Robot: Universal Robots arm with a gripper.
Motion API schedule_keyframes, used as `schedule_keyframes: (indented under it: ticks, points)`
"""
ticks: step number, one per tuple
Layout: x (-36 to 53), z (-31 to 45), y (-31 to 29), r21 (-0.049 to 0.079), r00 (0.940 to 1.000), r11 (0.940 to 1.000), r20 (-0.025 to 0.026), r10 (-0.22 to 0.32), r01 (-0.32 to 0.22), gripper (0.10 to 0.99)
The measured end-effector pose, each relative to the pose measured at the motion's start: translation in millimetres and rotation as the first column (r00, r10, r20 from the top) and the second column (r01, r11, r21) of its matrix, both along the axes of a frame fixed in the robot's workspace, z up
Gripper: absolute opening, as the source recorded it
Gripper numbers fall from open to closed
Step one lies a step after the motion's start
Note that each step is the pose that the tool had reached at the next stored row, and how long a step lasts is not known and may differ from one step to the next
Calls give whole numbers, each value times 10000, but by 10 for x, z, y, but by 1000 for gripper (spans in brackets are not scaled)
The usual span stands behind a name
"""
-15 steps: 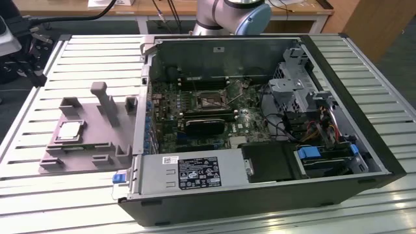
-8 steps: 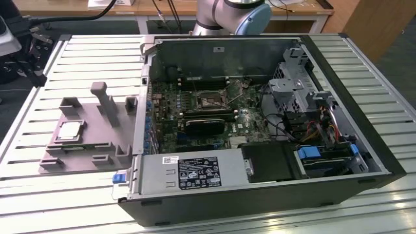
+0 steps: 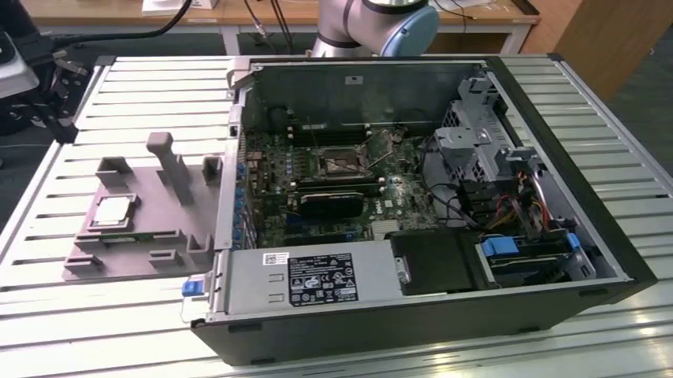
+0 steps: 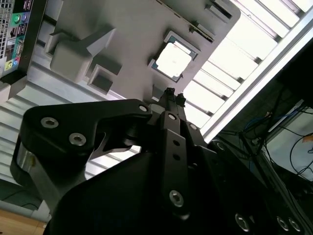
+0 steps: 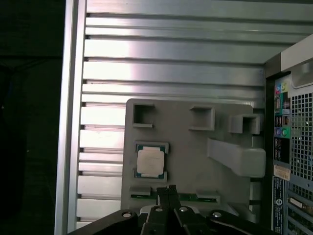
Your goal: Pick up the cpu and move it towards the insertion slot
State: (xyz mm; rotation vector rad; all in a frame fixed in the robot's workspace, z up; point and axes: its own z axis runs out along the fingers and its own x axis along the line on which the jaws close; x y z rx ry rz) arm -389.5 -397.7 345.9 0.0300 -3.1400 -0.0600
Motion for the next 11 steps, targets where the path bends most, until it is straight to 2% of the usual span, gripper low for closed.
schedule_keyframes:
  ticks: [11]
  points:
    - [-8,-201,-6,0,10000,10000,1,0,0,102]
